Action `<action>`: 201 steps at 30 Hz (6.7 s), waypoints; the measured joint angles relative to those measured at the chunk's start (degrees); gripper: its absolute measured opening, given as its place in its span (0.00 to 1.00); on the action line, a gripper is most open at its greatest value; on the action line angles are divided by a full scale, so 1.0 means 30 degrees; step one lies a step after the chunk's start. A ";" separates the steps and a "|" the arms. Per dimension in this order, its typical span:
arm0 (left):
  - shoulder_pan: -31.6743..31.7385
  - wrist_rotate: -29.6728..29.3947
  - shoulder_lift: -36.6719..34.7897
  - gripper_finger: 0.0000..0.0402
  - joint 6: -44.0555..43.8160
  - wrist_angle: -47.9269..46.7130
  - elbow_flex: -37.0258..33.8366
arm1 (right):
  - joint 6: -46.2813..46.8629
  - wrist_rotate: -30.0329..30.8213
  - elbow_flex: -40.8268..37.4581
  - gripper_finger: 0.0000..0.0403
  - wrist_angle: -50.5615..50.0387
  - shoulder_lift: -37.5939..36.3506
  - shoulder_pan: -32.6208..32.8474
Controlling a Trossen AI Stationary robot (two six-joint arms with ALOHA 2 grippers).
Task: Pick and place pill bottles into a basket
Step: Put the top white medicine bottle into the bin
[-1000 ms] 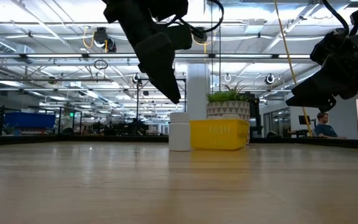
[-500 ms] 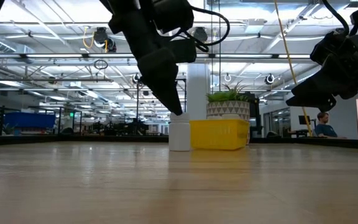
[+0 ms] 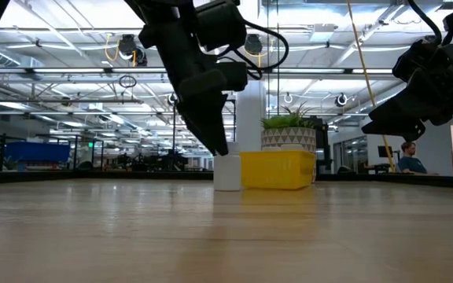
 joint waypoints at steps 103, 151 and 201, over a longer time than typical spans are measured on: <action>0.2055 0.0079 0.1646 0.41 0.0501 -0.0812 0.6008 | 0.0002 0.0005 0.0001 0.53 0.0003 0.0002 0.0004; 0.2885 0.0166 0.3453 0.42 0.1408 0.0065 0.5987 | -0.0001 0.0000 0.0007 0.53 0.0007 0.0007 0.0004; 0.3211 0.0182 0.3614 0.62 0.2378 -0.4223 0.9379 | -0.0001 0.0000 0.0001 0.53 0.0000 0.0007 0.0007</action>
